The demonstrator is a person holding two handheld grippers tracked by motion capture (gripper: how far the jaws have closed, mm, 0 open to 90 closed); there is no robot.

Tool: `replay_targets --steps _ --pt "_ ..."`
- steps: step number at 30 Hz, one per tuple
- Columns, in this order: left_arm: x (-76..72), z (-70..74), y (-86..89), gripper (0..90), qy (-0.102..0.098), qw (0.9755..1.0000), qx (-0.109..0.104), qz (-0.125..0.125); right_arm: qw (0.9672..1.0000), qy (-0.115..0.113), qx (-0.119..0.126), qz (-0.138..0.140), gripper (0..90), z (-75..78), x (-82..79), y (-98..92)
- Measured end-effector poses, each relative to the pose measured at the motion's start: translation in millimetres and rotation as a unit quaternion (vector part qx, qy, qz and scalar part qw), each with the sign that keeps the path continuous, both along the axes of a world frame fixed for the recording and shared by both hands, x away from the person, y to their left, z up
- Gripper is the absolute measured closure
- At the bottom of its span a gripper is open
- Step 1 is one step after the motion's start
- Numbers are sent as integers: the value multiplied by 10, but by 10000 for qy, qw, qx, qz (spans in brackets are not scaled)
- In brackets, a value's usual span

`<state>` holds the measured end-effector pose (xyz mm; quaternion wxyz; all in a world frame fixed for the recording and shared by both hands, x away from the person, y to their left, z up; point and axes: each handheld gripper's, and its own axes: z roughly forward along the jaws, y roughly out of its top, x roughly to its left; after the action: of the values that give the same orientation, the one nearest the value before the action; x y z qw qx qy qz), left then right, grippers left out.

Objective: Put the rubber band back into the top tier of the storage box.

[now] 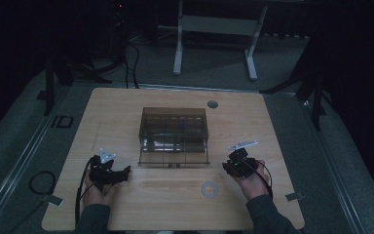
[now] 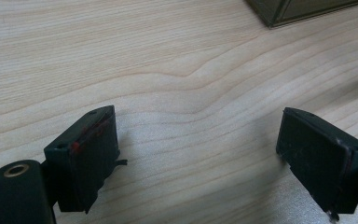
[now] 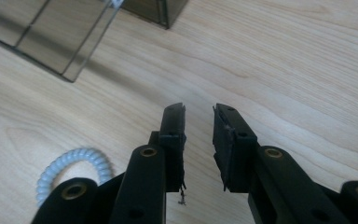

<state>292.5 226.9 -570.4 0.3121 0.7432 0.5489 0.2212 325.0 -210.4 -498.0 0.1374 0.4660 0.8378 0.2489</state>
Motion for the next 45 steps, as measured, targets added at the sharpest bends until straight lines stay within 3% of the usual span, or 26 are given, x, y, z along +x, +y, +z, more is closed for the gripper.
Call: replay_targets --steps 19,34,45 --pt "0 0 0 127 0 10000 0 -1 9968 385 -391 577 778 56 -28 155" --pt "0 0 0 127 -2 10000 -3 1 9912 553 -648 1009 776 73 -96 307" --pt "0 0 2 127 0 10000 11 -12 9870 705 -771 1221 775 -1 -149 377"
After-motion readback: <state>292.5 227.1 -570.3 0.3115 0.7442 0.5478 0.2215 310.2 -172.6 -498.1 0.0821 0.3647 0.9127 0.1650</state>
